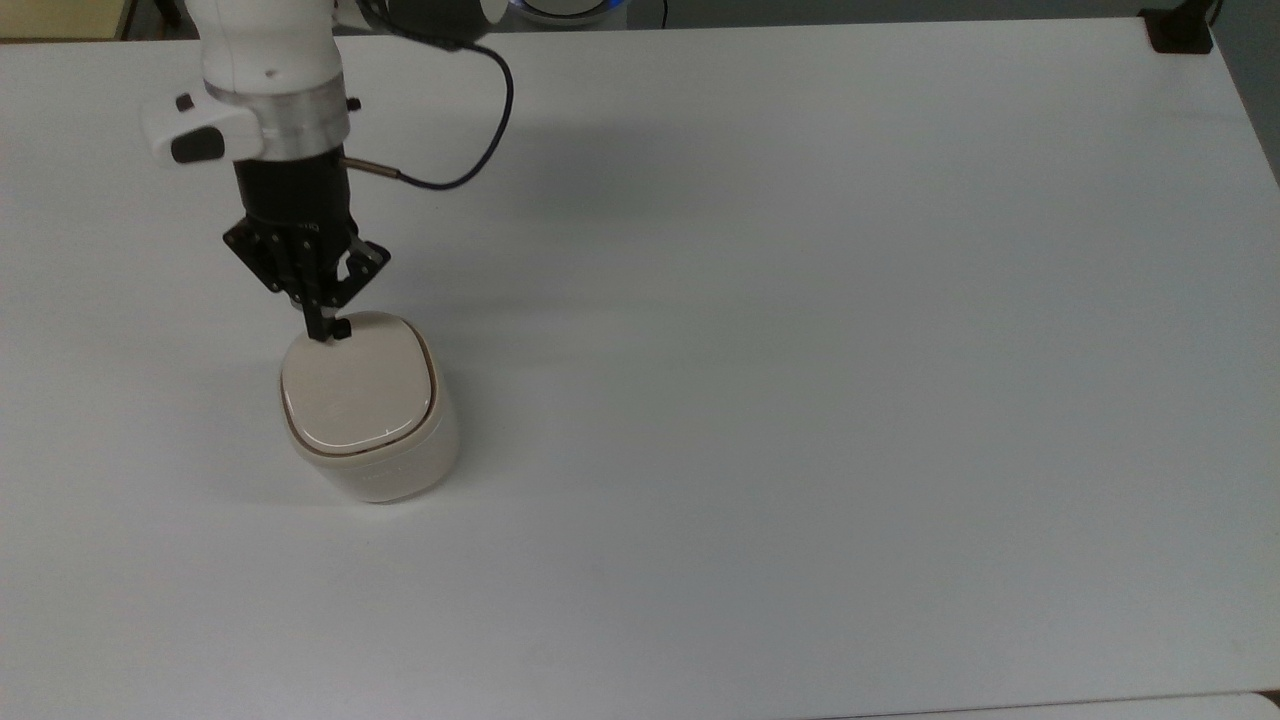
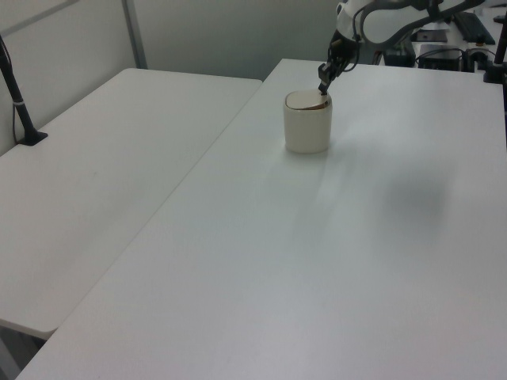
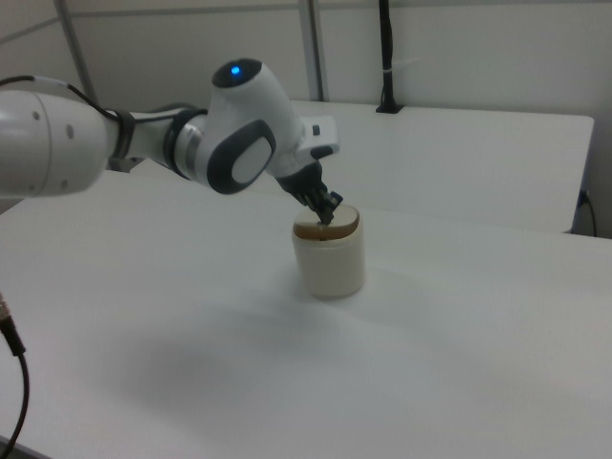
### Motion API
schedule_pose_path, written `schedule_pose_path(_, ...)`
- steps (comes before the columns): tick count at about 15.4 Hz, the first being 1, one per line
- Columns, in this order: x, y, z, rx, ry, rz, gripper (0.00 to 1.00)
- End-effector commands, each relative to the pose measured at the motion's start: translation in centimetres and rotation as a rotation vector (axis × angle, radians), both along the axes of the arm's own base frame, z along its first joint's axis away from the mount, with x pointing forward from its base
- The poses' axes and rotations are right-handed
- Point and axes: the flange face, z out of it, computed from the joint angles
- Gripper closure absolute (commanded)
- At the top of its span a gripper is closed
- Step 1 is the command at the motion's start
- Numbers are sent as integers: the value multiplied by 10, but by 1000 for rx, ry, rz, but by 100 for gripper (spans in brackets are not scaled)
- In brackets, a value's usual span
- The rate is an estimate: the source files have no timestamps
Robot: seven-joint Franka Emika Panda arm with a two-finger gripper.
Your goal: Open the trash bin
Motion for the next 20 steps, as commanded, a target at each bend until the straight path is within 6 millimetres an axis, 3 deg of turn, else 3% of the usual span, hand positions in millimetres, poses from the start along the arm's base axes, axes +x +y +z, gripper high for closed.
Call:
schedule_pose_path(1,-32,6,62,48,34,-11,100)
schedule_pose_path(4,-57,17,103,72,64,0,100)
schedule_pose_path(5,-65,20,113,86,80,-11,94)
schedule_pose_path(9,-95,45,144,118,154,10,53)
schedule_pose_path(10,-103,51,151,122,171,22,49)
schedule_pose_path(14,-128,85,169,138,251,30,7)
schedule_pose_path(15,-130,90,169,146,268,23,1)
schedule_pose_path(20,-135,116,177,141,343,42,0)
